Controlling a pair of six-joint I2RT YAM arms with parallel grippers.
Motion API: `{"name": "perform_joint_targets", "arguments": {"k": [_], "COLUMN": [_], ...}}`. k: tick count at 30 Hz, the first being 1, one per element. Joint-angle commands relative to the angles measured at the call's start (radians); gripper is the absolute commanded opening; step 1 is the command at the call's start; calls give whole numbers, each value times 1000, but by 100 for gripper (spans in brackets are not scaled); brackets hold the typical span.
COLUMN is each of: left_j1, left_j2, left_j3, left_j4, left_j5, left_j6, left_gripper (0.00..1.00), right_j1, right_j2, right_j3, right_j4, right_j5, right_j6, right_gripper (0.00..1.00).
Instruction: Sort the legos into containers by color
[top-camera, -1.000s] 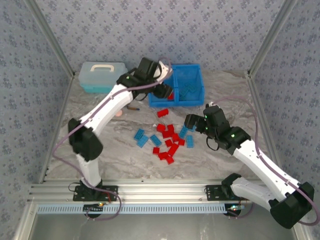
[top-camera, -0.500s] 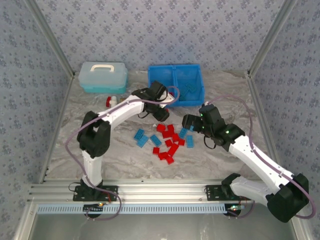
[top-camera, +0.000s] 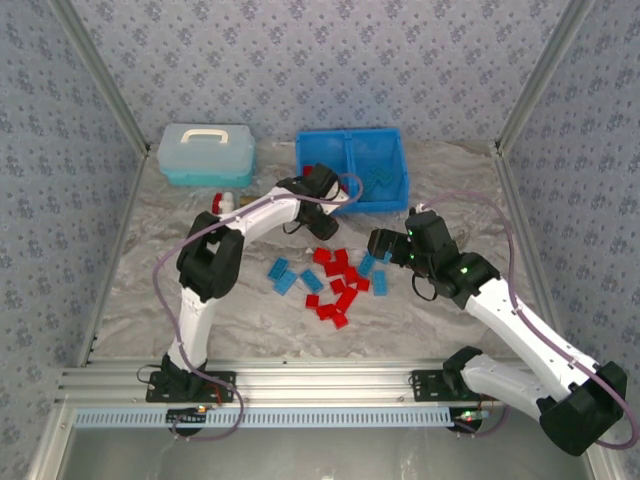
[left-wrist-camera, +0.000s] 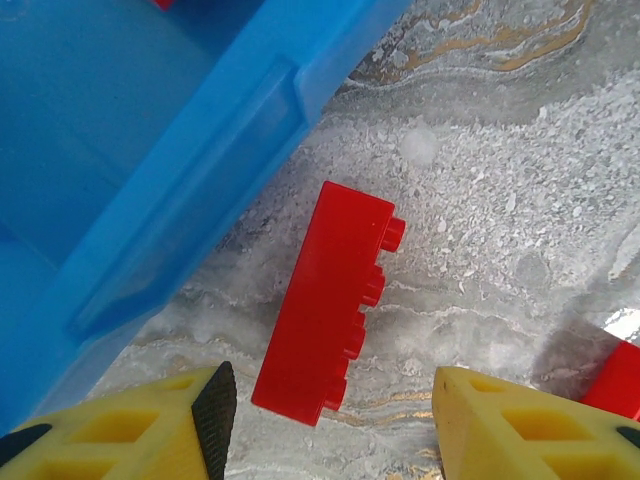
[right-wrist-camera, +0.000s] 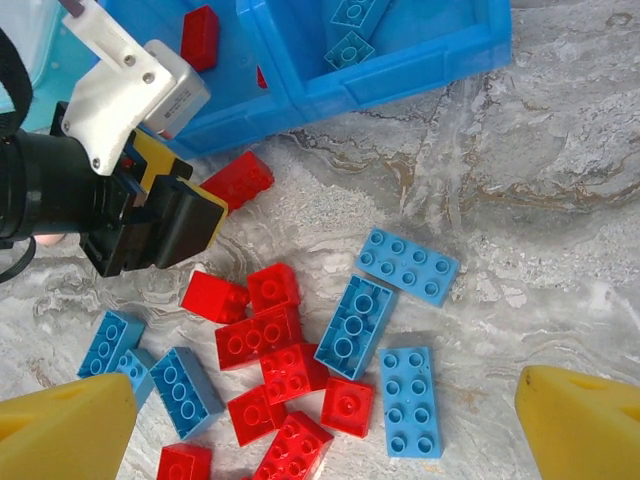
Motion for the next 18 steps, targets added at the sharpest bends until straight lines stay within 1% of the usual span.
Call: {"name": "perform_joint_targets", "arguments": {"k": [1,6,8,13,16,18], "left_j1": [0,2,2,-4,-9,-15], "left_j2": [34,72,82,82,57,30], "left_j3": [49,74,75,56,29,13], "left_j4": [9,8,8,9,19,22], "left_j5": [5,7,8,30,45,54], "left_j6": [18,15,14,6,6,3], "left_gripper": [56,54,51,39,28,23], "right_j1": [4,5,6,6,5,6], "right_j2": [-8,-26,-35,-40,-38,-38], "right_j3": [4,1,-3,-8,-8,-8], "right_j4": [-22,-33,-33,-33,-28,-25], "right_j5": [12,15,17,17,16,15], "right_j6": [7,17,20,26,27,29], "right_gripper": [100,100,100,100,100,100]}}
